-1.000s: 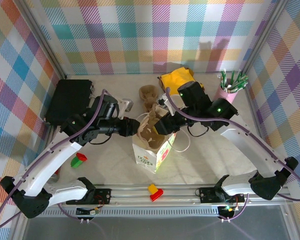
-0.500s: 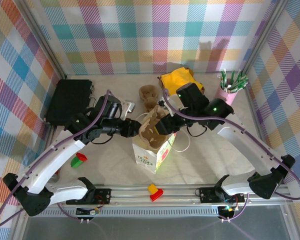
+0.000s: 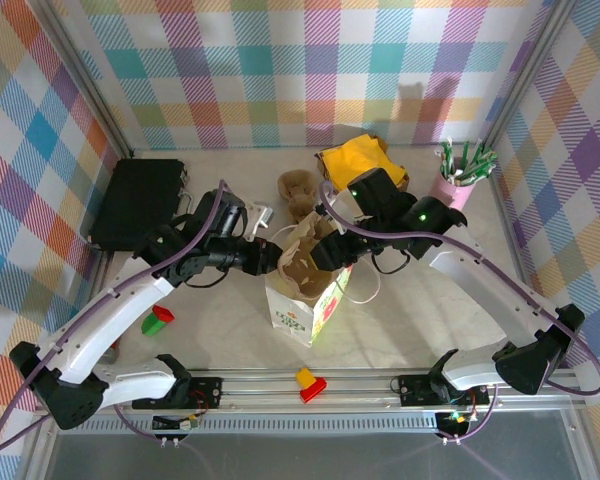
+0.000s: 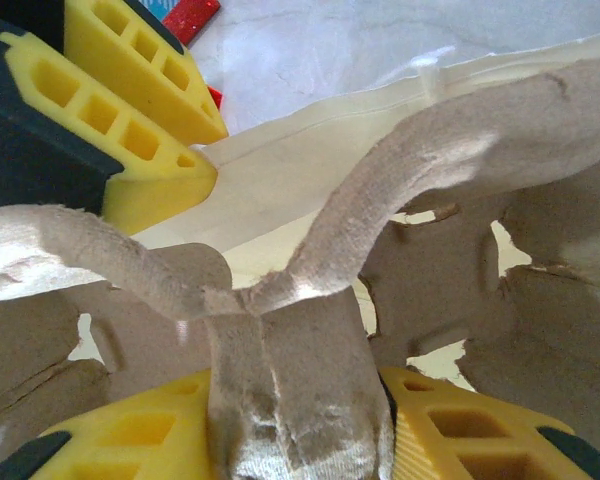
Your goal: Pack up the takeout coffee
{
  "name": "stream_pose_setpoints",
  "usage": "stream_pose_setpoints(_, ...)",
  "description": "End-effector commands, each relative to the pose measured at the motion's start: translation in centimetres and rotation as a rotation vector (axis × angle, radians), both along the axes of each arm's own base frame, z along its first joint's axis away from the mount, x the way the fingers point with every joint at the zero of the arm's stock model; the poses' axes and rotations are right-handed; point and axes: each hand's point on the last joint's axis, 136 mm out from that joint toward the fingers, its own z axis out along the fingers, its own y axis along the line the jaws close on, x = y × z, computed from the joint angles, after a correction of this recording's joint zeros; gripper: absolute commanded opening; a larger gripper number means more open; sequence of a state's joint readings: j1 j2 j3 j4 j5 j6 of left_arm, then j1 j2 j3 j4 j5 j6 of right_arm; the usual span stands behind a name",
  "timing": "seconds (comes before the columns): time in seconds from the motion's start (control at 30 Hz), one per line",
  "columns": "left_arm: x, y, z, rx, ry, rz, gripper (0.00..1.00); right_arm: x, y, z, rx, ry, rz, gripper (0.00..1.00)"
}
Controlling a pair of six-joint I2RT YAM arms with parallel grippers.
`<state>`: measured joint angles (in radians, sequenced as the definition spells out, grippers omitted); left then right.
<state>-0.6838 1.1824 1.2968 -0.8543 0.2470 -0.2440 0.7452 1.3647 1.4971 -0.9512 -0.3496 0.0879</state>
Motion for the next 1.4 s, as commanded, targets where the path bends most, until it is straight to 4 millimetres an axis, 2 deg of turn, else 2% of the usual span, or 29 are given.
stream_pose_setpoints(0.0,0.1,-0.1,0.6,-0.015,-0.007,-0.012,0.18,0.0,-0.4,-0.9,-0.03,-0.002,0.01,0.41)
stream_pose_setpoints(0.1,-0.1,-0.1,0.5,-0.012,-0.006,-0.016,0.14,0.0,-0.6,-1.1,-0.034,-0.005,-0.001,0.41)
stream_pose_setpoints(0.73,-0.7,-0.4,1.0,-0.048,0.0,-0.04,0.09,0.9,-1.7,-2.6,-0.107,-0.013,-0.066,0.41)
stream_pose_setpoints(1.07,-0.6,-0.6,1.1,-0.056,-0.004,-0.047,0.08,0.7,-0.1,-0.5,0.037,0.019,-0.094,0.41)
stream_pose_setpoints(1.37,-0.5,-0.7,1.1,-0.054,-0.005,-0.05,0.07,1.2,-0.8,-3.2,-0.042,0.01,-0.103,0.41)
